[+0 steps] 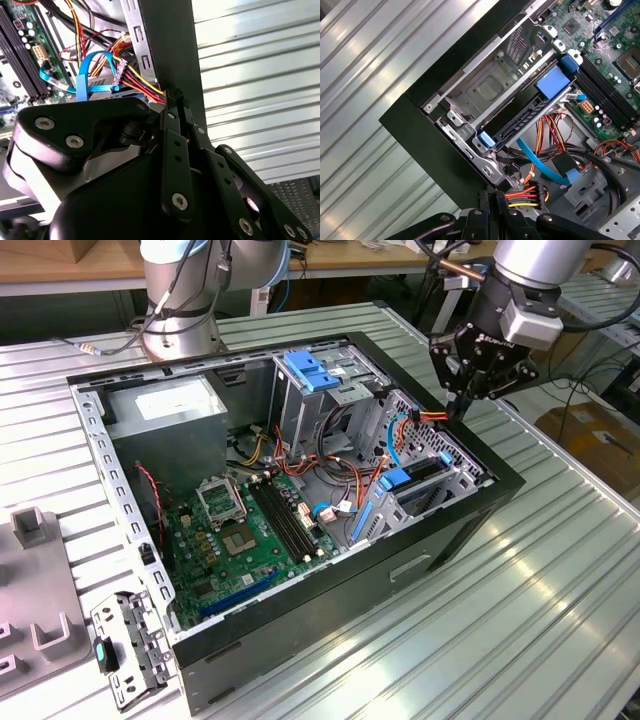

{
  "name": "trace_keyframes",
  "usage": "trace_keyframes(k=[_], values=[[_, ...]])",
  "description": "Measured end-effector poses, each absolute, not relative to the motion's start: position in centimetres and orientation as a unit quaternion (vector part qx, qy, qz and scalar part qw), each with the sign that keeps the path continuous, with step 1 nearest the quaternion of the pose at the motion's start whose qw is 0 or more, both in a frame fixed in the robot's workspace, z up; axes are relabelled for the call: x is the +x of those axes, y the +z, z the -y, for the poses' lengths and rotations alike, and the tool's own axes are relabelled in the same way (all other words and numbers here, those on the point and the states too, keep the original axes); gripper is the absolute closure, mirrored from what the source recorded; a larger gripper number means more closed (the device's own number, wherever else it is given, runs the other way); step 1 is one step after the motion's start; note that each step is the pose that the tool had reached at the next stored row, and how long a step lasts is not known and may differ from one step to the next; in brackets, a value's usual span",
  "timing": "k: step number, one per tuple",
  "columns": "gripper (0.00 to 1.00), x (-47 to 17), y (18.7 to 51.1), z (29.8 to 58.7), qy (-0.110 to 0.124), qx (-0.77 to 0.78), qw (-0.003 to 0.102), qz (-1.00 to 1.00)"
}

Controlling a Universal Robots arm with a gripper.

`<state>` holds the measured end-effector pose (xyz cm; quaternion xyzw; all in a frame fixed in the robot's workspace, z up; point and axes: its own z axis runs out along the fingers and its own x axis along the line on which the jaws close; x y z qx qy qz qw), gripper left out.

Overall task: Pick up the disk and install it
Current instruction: 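Insert the first disk wire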

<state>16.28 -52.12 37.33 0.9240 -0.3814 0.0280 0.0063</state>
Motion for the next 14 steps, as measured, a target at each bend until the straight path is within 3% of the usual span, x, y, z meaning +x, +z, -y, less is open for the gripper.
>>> trace_keyframes(k=[14], values=[[0.83,15.98,37.33,52.12,0.028,0.903,0.008,0.428]])
